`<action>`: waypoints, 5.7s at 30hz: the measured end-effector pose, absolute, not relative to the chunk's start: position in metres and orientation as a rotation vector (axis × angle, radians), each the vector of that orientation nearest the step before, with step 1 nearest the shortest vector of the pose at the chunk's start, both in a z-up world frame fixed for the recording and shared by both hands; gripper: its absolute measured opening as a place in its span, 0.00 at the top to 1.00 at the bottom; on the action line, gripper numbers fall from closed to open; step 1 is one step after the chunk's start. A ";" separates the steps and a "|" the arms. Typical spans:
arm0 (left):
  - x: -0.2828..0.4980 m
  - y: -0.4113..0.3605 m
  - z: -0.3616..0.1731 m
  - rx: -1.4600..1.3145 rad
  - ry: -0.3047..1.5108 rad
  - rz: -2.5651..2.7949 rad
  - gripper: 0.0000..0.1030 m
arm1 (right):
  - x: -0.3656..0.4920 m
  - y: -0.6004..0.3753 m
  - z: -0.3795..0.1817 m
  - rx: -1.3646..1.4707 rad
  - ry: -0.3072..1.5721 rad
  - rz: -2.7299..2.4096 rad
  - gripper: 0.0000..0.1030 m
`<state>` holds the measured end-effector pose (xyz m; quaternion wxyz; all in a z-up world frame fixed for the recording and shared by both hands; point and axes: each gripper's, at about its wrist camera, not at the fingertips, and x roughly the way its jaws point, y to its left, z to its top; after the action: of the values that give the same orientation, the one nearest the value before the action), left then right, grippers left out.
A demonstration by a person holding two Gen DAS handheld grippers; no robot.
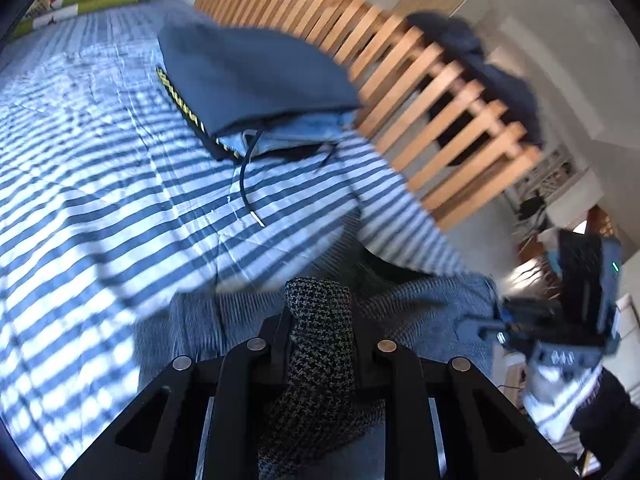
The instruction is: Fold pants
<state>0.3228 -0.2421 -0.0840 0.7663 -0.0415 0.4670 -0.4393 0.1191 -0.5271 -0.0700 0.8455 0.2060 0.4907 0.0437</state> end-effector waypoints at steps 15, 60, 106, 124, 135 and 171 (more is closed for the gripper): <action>0.208 0.010 0.098 -0.218 0.653 -0.712 0.83 | 0.094 -0.316 0.129 0.031 0.706 0.370 0.79; 0.005 0.069 -0.088 -0.284 0.863 -0.475 0.91 | 0.096 -0.119 -0.083 -0.342 1.115 0.514 0.53; 0.202 0.164 0.109 -0.223 0.650 -0.281 0.95 | 0.248 -0.226 0.111 -0.258 0.845 0.068 0.98; 0.108 0.131 0.056 0.041 0.729 -0.325 0.81 | 0.173 -0.249 0.096 -0.334 0.908 0.206 0.97; 0.062 0.122 -0.115 -0.116 1.016 -0.253 0.66 | 0.109 -0.280 -0.115 -0.275 1.223 0.186 0.81; 0.036 0.103 -0.112 -0.172 0.987 -0.080 0.96 | 0.104 -0.325 -0.068 0.086 1.021 0.177 0.96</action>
<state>0.0356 0.1027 -0.1116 0.8764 -0.0826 0.4728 -0.0385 0.1036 -0.3253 -0.0677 0.8678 0.0413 0.4879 0.0846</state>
